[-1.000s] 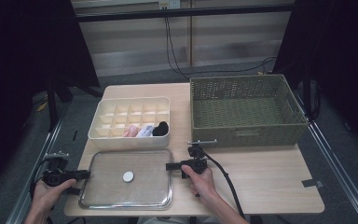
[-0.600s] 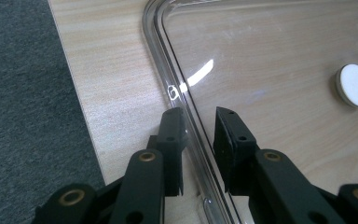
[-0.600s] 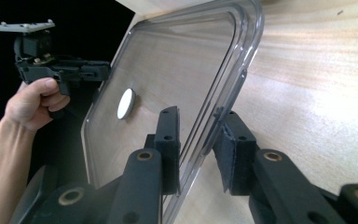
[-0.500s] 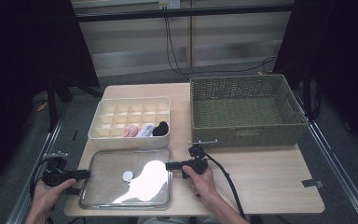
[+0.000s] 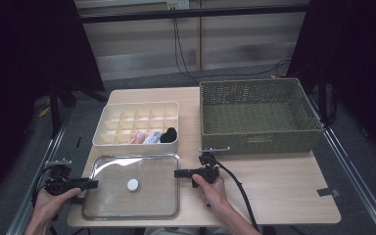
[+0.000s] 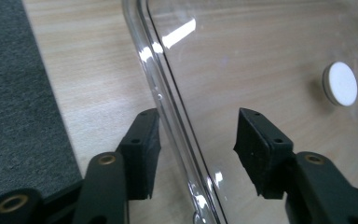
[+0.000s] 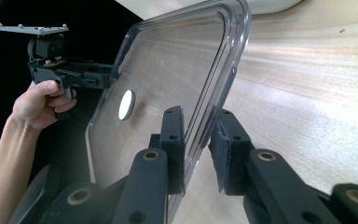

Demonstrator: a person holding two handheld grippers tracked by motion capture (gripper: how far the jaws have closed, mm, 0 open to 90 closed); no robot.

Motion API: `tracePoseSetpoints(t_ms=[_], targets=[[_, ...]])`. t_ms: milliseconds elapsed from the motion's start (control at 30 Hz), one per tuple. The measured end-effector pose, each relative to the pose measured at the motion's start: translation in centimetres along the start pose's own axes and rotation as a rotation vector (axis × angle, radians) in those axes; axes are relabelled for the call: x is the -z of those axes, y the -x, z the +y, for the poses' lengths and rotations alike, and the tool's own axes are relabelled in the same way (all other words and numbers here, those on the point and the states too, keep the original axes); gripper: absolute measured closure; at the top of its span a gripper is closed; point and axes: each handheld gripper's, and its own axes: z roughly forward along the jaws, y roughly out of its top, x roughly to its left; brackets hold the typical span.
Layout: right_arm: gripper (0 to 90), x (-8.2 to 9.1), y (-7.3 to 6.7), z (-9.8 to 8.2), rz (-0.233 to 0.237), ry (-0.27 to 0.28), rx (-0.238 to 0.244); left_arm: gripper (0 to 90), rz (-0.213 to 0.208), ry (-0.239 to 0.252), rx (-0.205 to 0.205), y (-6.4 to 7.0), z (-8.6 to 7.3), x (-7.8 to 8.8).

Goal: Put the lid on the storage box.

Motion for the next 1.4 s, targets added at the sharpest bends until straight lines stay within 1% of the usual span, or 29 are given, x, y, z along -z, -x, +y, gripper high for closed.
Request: tracePoseSetpoints(t_ms=[133,267,300,400,433,500,533,567,600,633,700,733,767,800,833,867,900,933,967,1000,1033,1067,1100,1167,1200,1233,1267,1300,1400], targets=[[75.5,0.1,-0.3,0.0,-0.001,0.003,0.019,43.6,-0.014,0.002,0.001,0.0,0.0,0.0],[75.4,0.2,-0.6,0.1,-0.013,0.009,0.046,43.1,-0.036,-0.001,-0.002,0.2,-0.1,-0.1],[75.4,0.2,-0.7,0.1,-0.015,0.009,0.05,43.3,-0.033,-0.004,-0.011,0.3,-0.1,-0.1],[75.3,0.2,-0.8,0.2,-0.023,0.003,0.048,43.2,-0.029,0.0,-0.007,0.3,-0.2,-0.1],[75.2,0.2,-0.8,0.2,-0.023,0.004,0.051,43.5,-0.03,-0.002,-0.008,0.3,-0.2,-0.1],[74.9,0.2,-0.8,0.2,-0.023,-0.004,0.05,45.0,-0.039,0.012,0.004,0.2,-0.3,-0.1],[74.7,0.2,-0.8,0.2,-0.028,-0.008,0.051,46.1,-0.047,0.022,0.022,0.2,-0.4,-0.1],[74.4,0.2,-0.9,0.2,-0.038,-0.014,0.049,47.1,-0.049,0.026,0.025,0.1,-0.5,0.0],[74.2,0.2,-0.9,0.2,-0.042,-0.016,0.053,47.6,-0.053,0.021,0.018,0.0,-0.5,0.0],[73.9,0.1,-0.9,0.3,-0.049,-0.024,0.052,48.3,-0.058,0.023,0.024,0.1,-0.5,0.0],[73.9,0.2,-1.0,0.3,-0.058,-0.032,0.049,50.0,-0.055,0.036,0.006,0.0,-0.6,0.3],[73.8,0.2,-1.1,0.4,-0.061,-0.036,0.043,51.5,-0.056,0.049,0.008,0.0,-0.6,0.5],[73.8,0.3,-1.1,0.4,-0.064,-0.035,0.043,53.0,-0.063,0.059,0.02,0.1,-0.6,0.6],[73.8,0.3,-1.2,0.5,-0.067,-0.033,0.045,54.0,-0.058,0.065,0.023,0.1,-0.5,0.7],[73.8,0.3,-1.4,0.5,-0.074,-0.036,0.048,54.5,-0.056,0.06,0.013,0.1,-0.5,0.8],[73.6,0.3,-1.6,0.6,-0.082,-0.038,0.047,54.5,-0.048,0.068,0.011,0.1,-0.4,0.8],[73.4,0.4,-1.7,0.6,-0.089,-0.039,0.059,54.7,-0.048,0.066,0.009,0.2,-0.3,0.9],[73.2,0.4,-1.9,0.7,-0.099,-0.039,0.063,55.1,-0.046,0.075,0.019,0.3,-0.3,0.9],[73.1,0.4,-2.0,0.7,-0.101,-0.043,0.061,55.5,-0.044,0.078,0.011,0.2,-0.2,1.0],[72.9,0.4,-2.1,0.8,-0.107,-0.045,0.054,56.1,-0.043,0.084,0.016,0.3,-0.2,1.1],[72.7,0.4,-2.2,0.8,-0.112,-0.047,0.055,56.8,-0.042,0.082,0.01,0.4,-0.1,1.2],[72.6,0.5,-2.3,0.8,-0.114,-0.049,0.06,57.4,-0.042,0.087,0.014,0.4,0.0,1.3],[72.7,0.5,-2.4,0.8,-0.117,-0.049,0.061,57.8,-0.035,0.092,0.005,0.4,0.0,1.4],[72.7,0.5,-2.6,0.9,-0.122,-0.049,0.063,59.0,-0.04,0.1,0.008,0.4,0.1,1.7],[72.9,0.6,-2.7,1.0,-0.12,-0.046,0.072,59.7,-0.043,0.109,0.008,0.4,0.2,1.8],[73.0,0.6,-2.9,1.0,-0.122,-0.046,0.071,60.6,-0.045,0.116,0.017,0.5,0.2,1.9],[72.9,0.6,-2.9,1.1,-0.122,-0.046,0.075,61.0,-0.039,0.116,0.003,0.5,0.2,2.1],[73.0,0.7,-3.0,1.1,-0.125,-0.049,0.075,61.3,-0.035,0.119,-0.001,0.6,0.3,2.2],[73.3,0.8,-3.2,1.2,-0.124,-0.047,0.074,62.4,-0.032,0.133,0.001,0.8,0.3,2.5]])
